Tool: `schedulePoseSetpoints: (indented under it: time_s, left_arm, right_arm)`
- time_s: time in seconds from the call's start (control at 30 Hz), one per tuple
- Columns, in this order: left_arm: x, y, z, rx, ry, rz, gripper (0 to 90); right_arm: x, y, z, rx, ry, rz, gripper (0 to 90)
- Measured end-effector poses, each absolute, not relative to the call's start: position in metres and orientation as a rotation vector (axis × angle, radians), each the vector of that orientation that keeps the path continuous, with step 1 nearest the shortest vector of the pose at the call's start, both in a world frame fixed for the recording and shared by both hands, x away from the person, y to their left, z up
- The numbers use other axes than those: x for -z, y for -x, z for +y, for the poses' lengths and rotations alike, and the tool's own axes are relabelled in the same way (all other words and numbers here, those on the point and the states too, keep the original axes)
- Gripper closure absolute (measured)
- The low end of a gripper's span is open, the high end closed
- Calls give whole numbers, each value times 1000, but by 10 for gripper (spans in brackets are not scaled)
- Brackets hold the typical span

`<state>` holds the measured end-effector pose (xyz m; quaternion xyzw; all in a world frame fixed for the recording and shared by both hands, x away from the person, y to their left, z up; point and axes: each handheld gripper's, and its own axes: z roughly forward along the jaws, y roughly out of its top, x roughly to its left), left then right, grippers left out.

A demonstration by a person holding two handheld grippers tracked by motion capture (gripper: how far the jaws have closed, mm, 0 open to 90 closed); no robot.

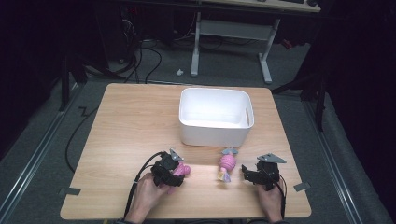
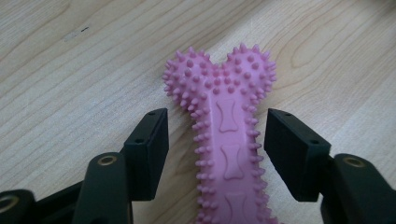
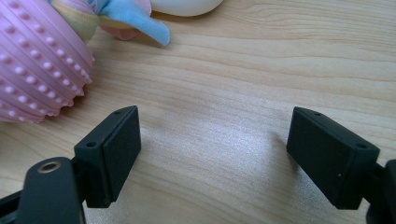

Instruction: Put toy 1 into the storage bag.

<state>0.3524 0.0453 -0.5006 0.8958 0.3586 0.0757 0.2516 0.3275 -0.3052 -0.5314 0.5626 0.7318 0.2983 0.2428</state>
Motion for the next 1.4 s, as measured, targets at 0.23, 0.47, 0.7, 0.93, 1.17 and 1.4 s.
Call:
schedulePoseSetpoints:
  time_s: [0.23,0.47,0.7,0.93,1.17,1.4]
  left_arm:
    - [505,-351,42,-193,-2462,968,493]
    - [504,-350,41,-216,-2471,961,540]
    - [501,-351,47,-176,-2446,959,581]
    - [496,-351,57,-160,-2420,973,586]
    - [484,-350,68,-159,-2382,962,586]
    - [467,-353,80,-177,-2351,965,586]
  right_arm:
    - [531,-327,-305,-815,-1538,2000,178]
    - [531,-328,-305,-815,-1538,2000,178]
    - [531,-328,-305,-815,-1537,2000,177]
    - [531,-328,-305,-815,-1538,2000,178]
    - [531,-328,-305,-814,-1539,1998,178]
    - [531,-329,-304,-813,-1547,1995,178]
